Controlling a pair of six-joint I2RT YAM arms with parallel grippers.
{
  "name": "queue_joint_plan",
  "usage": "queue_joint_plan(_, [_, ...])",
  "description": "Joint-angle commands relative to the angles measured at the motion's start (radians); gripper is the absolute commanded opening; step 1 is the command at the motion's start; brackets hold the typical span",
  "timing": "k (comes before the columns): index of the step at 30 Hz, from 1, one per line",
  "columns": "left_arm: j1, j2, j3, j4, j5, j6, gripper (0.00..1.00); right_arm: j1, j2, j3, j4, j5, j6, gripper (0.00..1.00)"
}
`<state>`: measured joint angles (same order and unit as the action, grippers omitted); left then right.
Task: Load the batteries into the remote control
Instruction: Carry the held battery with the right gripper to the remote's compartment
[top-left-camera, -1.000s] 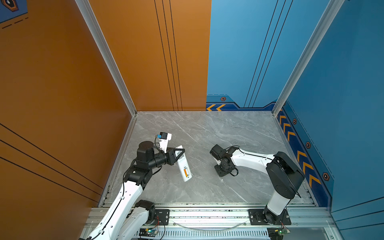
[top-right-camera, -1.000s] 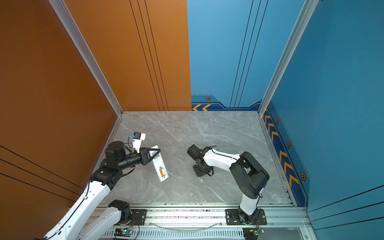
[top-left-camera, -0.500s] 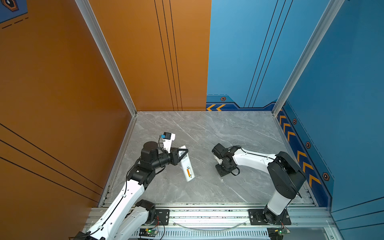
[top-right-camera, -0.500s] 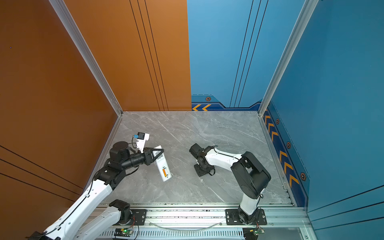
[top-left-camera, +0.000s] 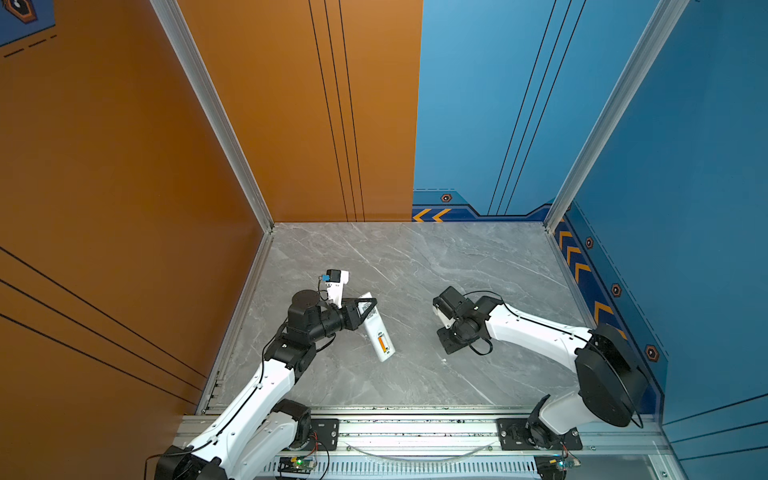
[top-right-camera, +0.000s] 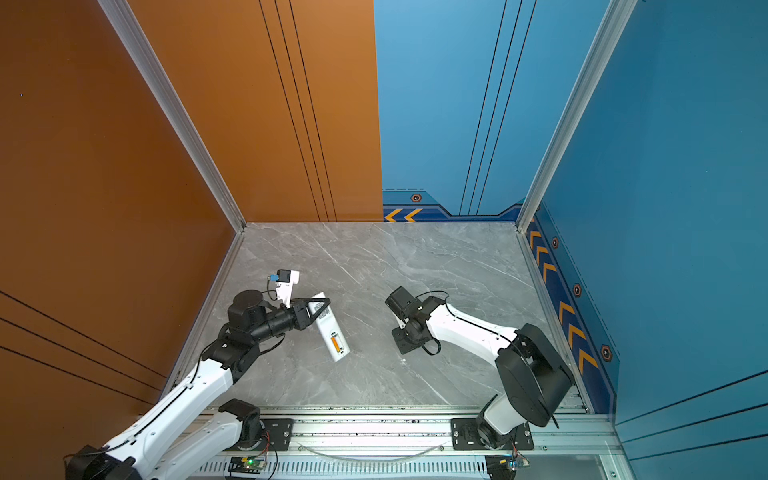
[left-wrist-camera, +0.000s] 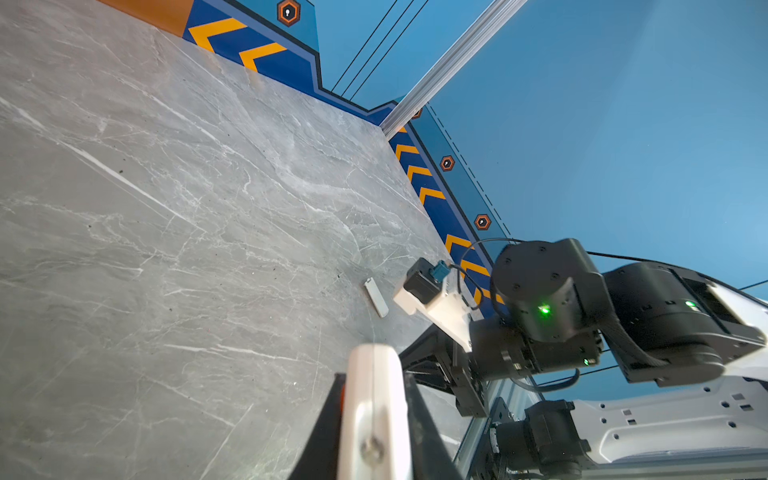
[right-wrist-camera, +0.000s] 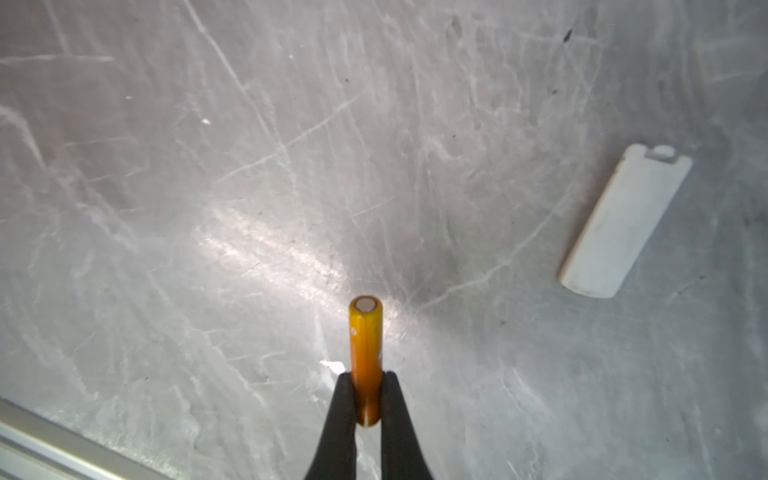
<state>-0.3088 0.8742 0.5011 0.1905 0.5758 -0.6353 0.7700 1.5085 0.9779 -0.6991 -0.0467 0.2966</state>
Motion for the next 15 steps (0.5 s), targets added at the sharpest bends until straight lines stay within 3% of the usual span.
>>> queue_joint_plan(1, [-0.003, -0.006, -0.006, 0.069, 0.000, -0.019, 0.00, 0.052, -0.043, 0.054, -0.073, 0.003, 0.026, 0.00])
queue_joint_plan(15, [0.043, -0.007, -0.038, 0.131, 0.058, -0.093, 0.00, 0.201, -0.081, 0.264, -0.146, -0.061, 0.064, 0.00])
